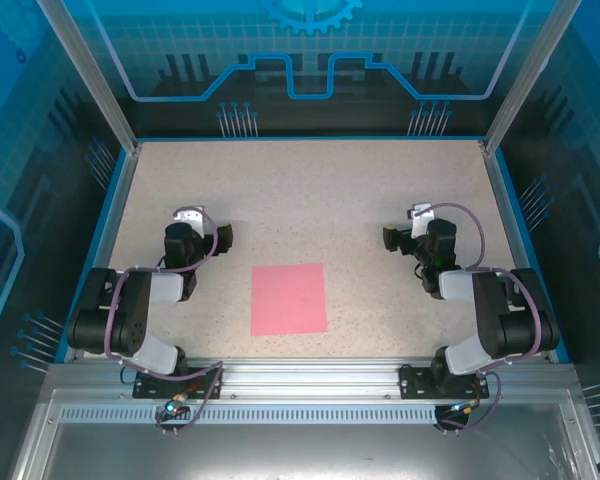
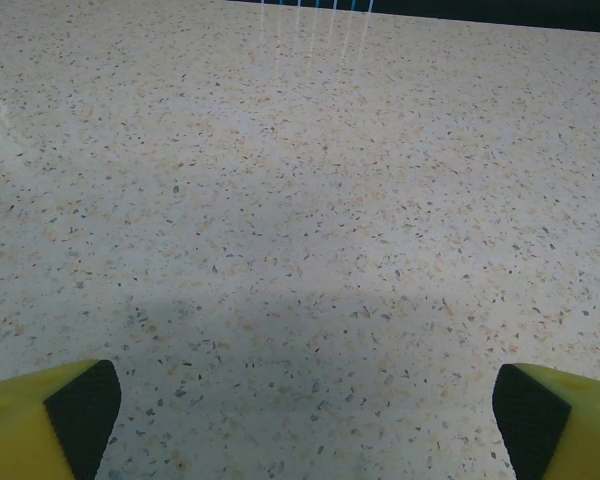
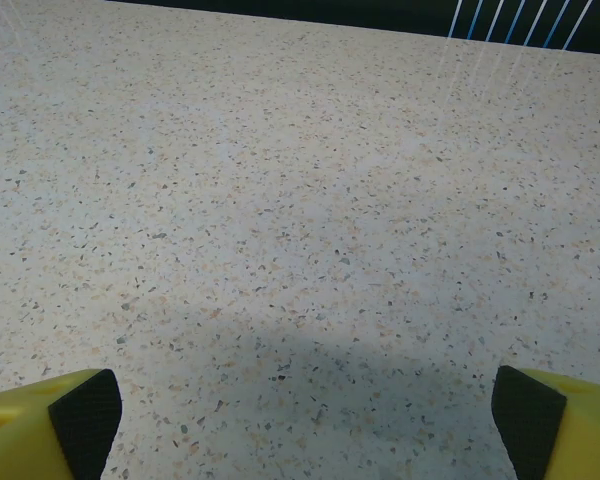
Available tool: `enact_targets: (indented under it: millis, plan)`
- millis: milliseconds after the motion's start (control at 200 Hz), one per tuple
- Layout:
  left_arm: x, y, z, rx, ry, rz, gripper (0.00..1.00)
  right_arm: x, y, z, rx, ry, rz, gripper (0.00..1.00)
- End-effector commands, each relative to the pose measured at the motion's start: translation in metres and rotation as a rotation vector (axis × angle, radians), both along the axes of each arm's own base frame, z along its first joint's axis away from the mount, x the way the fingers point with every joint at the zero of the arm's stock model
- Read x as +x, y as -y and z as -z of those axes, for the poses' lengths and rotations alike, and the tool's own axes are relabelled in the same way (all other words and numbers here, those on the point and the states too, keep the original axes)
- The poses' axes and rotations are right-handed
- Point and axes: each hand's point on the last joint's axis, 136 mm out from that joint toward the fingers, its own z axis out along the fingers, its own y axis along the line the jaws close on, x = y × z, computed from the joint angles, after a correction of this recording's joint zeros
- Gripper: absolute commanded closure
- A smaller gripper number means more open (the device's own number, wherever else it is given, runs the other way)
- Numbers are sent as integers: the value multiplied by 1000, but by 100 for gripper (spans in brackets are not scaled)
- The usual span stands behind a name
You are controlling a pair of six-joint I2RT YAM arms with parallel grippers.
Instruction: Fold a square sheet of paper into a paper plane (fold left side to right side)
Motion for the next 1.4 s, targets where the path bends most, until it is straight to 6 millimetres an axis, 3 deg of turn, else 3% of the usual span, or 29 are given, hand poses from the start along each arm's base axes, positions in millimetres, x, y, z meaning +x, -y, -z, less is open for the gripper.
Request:
enact_targets:
  millis: [0, 670, 775, 920, 1020, 1140, 1240, 1395]
  plan:
    - [7, 0, -12, 9, 33, 19, 1, 7, 1, -10, -1, 29, -9, 1]
    - [7, 0, -14, -1, 37, 21, 1, 8, 8, -13, 14, 26, 16, 1]
    - [3, -7, -34, -1, 17, -25, 1, 6, 27, -28, 9, -14, 125, 1]
    - [-17, -11, -76, -95, -3, -105, 1, -18, 27, -51, 38, -38, 142, 1]
    - [-37, 9, -95, -198, -35, -71, 1, -45, 16, -66, 105, -73, 126, 1]
    - [-71, 56, -94, -245, -163, 52, 1, -78, 1, -83, 202, -114, 98, 1]
    - [-110, 98, -75, -231, -303, 163, 1, -102, -16, -90, 267, -175, 58, 1]
    - [-159, 151, -40, -203, -502, 301, 1, -128, -39, -81, 290, -282, 15, 1]
